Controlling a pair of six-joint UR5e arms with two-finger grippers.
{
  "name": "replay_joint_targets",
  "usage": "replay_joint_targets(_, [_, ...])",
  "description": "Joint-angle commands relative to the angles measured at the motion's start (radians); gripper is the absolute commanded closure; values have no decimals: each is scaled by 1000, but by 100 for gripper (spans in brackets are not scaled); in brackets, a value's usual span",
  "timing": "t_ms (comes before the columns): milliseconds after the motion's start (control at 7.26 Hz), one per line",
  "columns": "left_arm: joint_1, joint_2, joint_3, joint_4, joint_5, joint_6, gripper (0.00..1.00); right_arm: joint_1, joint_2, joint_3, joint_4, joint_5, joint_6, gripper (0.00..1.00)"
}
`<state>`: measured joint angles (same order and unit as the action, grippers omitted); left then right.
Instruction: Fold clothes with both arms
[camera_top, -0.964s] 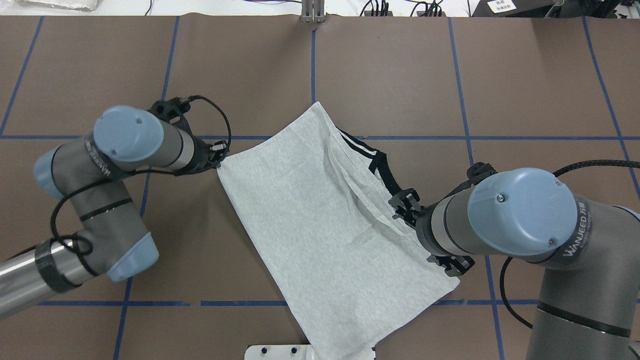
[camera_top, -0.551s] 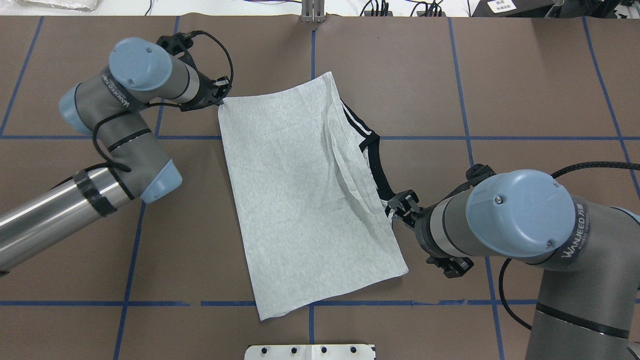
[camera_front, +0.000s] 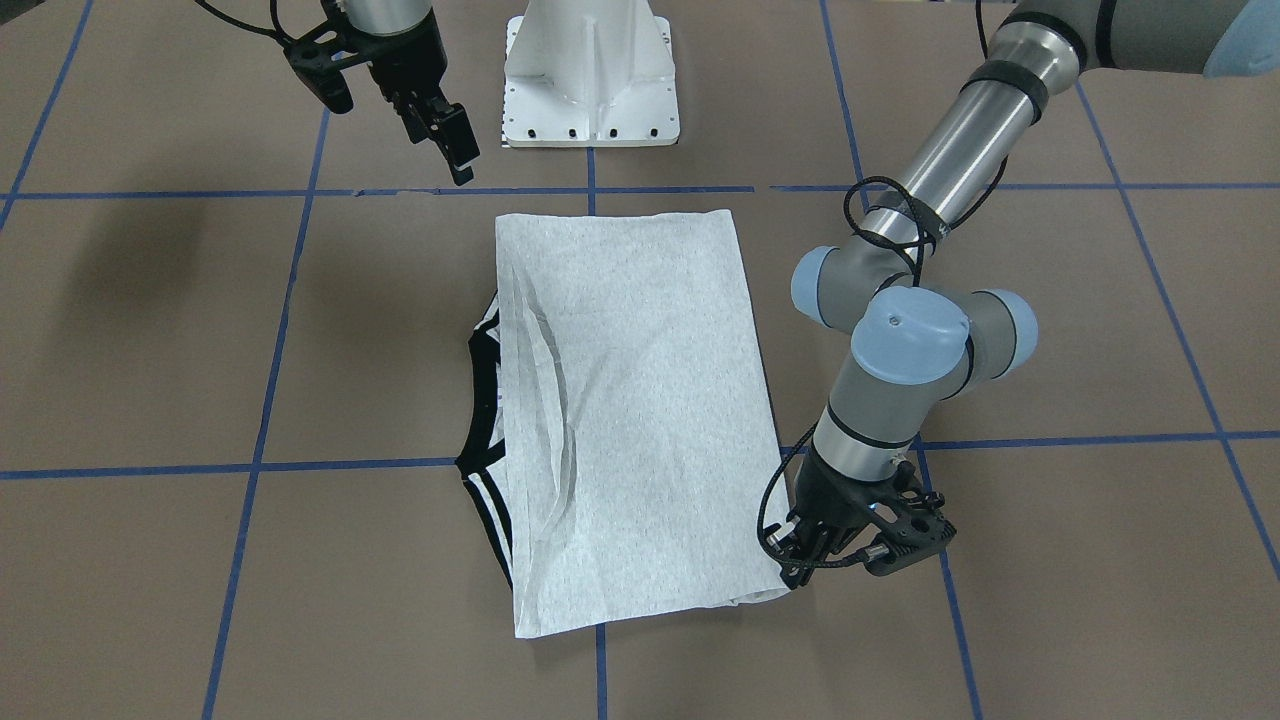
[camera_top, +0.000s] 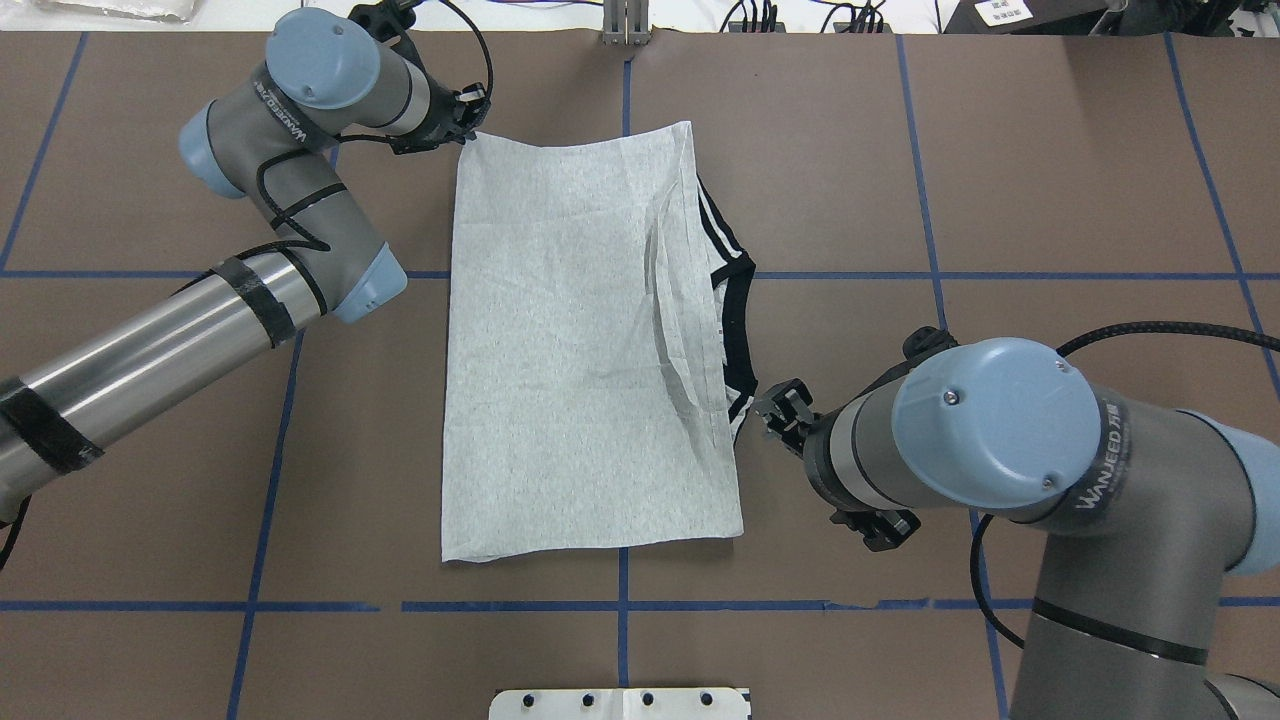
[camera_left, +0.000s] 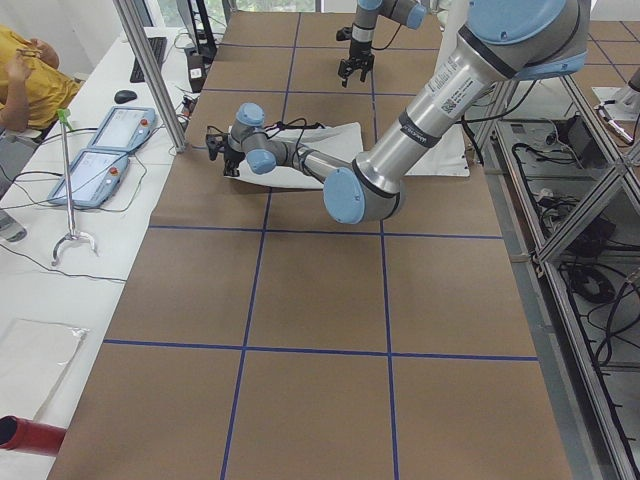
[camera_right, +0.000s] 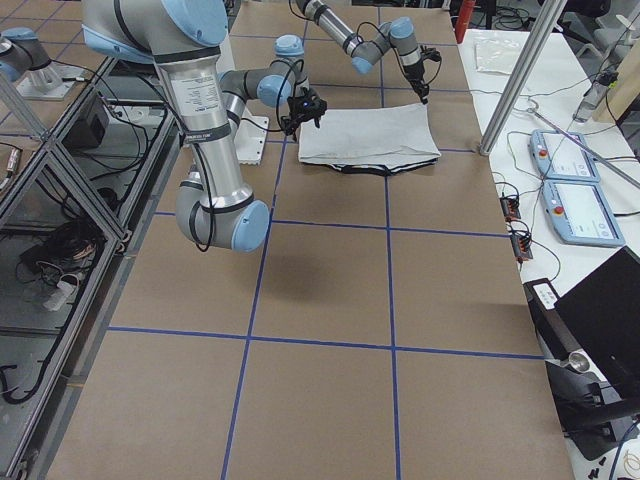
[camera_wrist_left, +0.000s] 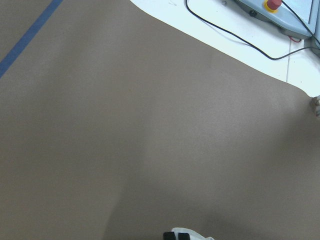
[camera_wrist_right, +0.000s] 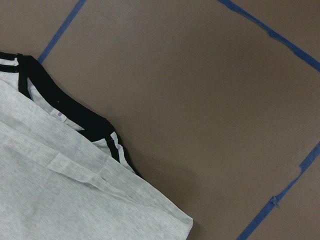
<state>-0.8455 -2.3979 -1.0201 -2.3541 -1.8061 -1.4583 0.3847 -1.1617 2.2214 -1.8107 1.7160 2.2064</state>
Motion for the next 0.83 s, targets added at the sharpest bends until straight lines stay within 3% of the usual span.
replay_joint_targets(0, [-6,152,-227,-36,-108,3,38,-1,81,-136,2,-102,-178,0])
replay_joint_targets(138, [-7,222,-344,-25,-154,3,36,0,98,-176,2,-161,-346,0])
replay_joint_targets(413, [-14,301,-466,-21,-164,-2,35,6,125,-280,63,-239,-738,0])
replay_joint_targets(551, [-14,336,-498,-21,-165,-2,35,38,184,-392,114,-243,-945,0])
replay_joint_targets(689, [-15,344,-500,-21,-165,-2,35,52,283,-531,119,-243,-1026,0])
